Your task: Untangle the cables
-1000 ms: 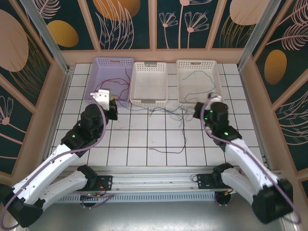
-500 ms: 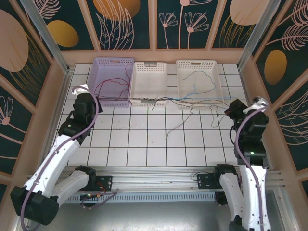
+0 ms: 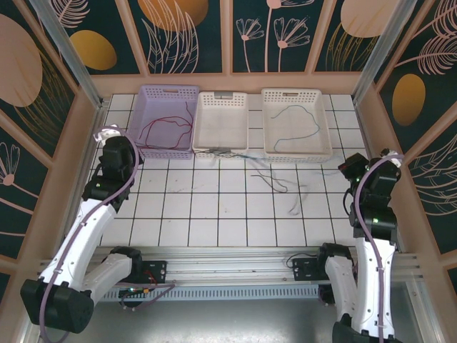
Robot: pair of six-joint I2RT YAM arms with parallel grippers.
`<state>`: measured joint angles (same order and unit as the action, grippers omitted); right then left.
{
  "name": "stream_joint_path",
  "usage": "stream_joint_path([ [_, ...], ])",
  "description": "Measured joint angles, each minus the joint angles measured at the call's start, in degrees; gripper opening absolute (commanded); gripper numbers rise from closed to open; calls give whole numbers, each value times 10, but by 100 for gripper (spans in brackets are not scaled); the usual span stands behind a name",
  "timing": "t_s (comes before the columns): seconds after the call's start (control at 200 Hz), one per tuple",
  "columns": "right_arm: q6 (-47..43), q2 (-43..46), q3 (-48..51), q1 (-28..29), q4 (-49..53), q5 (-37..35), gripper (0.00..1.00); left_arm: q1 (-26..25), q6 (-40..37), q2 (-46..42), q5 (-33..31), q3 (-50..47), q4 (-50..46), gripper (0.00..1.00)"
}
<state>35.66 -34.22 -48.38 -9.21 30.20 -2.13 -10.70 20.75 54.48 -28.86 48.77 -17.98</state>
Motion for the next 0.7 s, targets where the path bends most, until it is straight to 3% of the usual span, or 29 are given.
stream_joint_path([
  [0.285,4,-1,0,-17,-6,-4,0,37,23,1,21,0,-3,0],
  [0.465,-29,-24,17,-4,-67,123,0,37,31,10,132,-3,15,0],
  [0.581,-49,-71,30,57,-108,197,38,37,36,23,215,-6,30,0],
  [0.701,-71,-136,37,234,-135,182,53,37,52,31,297,-18,53,0],
])
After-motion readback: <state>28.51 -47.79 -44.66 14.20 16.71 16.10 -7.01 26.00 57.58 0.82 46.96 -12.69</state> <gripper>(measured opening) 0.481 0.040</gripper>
